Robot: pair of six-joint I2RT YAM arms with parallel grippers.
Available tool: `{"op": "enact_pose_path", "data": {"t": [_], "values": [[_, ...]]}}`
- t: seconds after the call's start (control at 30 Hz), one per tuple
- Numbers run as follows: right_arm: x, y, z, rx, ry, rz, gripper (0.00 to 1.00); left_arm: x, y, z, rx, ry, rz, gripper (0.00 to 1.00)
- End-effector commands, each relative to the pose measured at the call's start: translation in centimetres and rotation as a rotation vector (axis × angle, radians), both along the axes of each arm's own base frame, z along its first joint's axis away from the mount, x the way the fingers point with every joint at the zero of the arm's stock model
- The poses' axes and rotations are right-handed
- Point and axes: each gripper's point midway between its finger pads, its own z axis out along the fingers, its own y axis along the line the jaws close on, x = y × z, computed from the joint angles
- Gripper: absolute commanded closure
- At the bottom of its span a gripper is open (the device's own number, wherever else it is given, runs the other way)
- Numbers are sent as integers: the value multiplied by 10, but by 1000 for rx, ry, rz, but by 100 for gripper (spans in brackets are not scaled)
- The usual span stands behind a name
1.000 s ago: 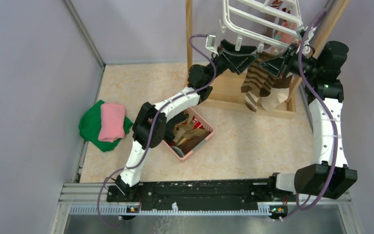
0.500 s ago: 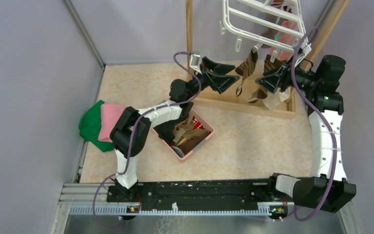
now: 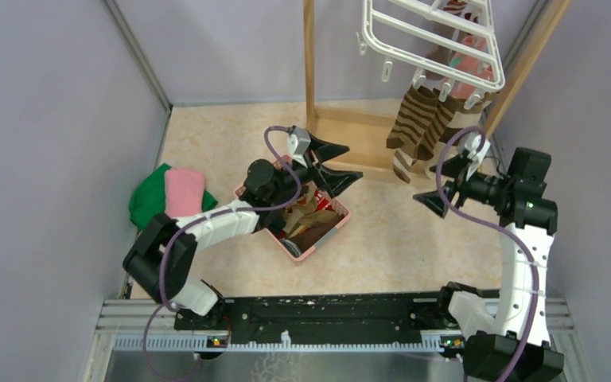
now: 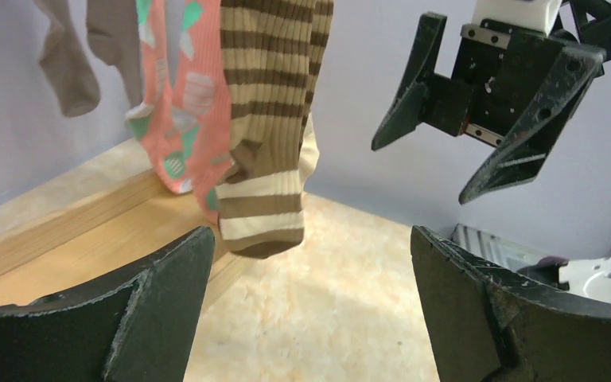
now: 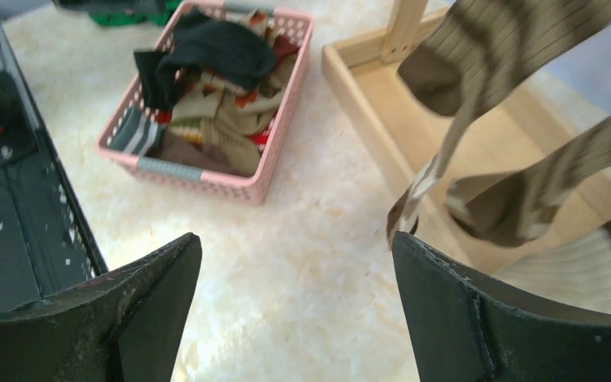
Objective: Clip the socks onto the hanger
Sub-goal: Rotate the hanger.
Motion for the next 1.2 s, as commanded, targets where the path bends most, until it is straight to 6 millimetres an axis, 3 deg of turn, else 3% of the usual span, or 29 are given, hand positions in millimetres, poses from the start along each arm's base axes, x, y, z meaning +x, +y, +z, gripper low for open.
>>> {"op": "enact_pose_path", "data": {"t": [0.0, 0.17, 0.3, 0.6, 0.77, 0.87, 1.17], "values": [[-26, 7, -39, -70, -52, 101, 11, -7, 21, -19, 128, -37, 80, 2], [-31, 5, -76, -94, -16, 95, 10, -13, 42, -66, 266, 137, 149, 1], [-36, 0, -111, -150, 13, 86, 11, -23, 59, -82, 288, 192, 189, 1], [-36, -13, -150, -297, 38, 72, 11, -20, 84, -108, 317, 325, 297, 1], [-38, -8, -158, -332, 37, 106, 11, -13, 98, -113, 310, 400, 339, 1], [-39, -4, -159, -342, 34, 129, 11, -16, 103, -106, 300, 387, 325, 1], [-42, 5, -159, -352, 28, 166, 11, -55, 95, -92, 332, 218, 121, 3]]}}
